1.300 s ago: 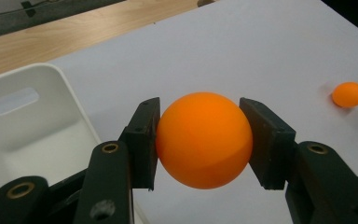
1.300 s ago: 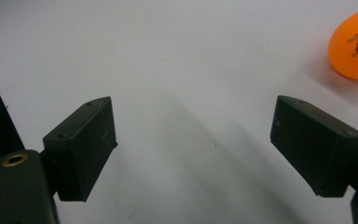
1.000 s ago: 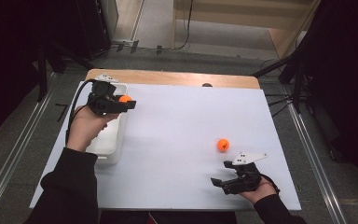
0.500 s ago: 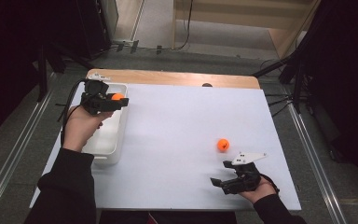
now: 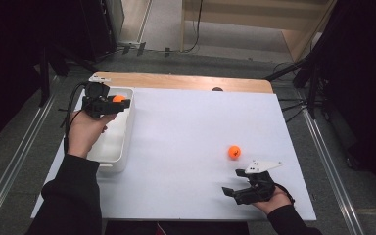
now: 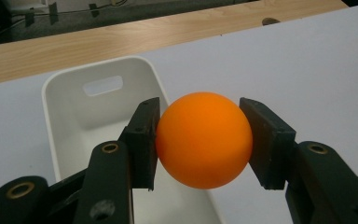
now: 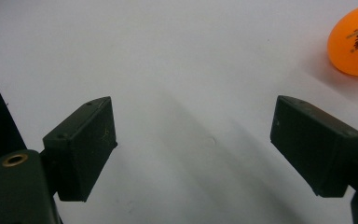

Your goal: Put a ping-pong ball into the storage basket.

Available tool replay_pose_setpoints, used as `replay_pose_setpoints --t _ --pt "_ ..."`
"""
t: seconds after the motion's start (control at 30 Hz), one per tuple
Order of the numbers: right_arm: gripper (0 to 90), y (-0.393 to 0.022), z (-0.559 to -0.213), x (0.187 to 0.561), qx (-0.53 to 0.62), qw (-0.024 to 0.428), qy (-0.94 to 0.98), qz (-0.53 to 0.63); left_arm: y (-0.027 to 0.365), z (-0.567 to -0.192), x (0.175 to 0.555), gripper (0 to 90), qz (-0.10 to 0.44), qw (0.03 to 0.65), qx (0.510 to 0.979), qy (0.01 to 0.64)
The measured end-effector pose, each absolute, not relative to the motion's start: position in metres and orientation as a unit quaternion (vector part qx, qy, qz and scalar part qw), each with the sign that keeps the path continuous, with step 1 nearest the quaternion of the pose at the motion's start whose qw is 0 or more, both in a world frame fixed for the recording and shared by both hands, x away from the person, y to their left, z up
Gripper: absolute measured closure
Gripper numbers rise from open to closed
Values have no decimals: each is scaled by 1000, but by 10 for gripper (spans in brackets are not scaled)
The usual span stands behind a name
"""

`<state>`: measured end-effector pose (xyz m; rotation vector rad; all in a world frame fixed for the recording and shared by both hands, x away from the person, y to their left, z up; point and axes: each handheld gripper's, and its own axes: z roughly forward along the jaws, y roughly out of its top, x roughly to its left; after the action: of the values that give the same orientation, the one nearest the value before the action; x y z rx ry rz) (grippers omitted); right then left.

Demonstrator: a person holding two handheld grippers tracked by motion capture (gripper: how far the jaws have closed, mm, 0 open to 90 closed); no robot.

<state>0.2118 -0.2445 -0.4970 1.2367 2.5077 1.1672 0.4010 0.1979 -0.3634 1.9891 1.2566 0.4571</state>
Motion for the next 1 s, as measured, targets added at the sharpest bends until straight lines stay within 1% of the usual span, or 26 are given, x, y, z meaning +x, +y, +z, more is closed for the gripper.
replay_pose_setpoints --t 0.63,1.0 --pt "128 -249 -498 206 416 58 823 383 203 -381 415 508 216 355 756 505" --pt "128 -249 -498 205 419 59 822 381 206 -394 422 508 212 343 754 519"
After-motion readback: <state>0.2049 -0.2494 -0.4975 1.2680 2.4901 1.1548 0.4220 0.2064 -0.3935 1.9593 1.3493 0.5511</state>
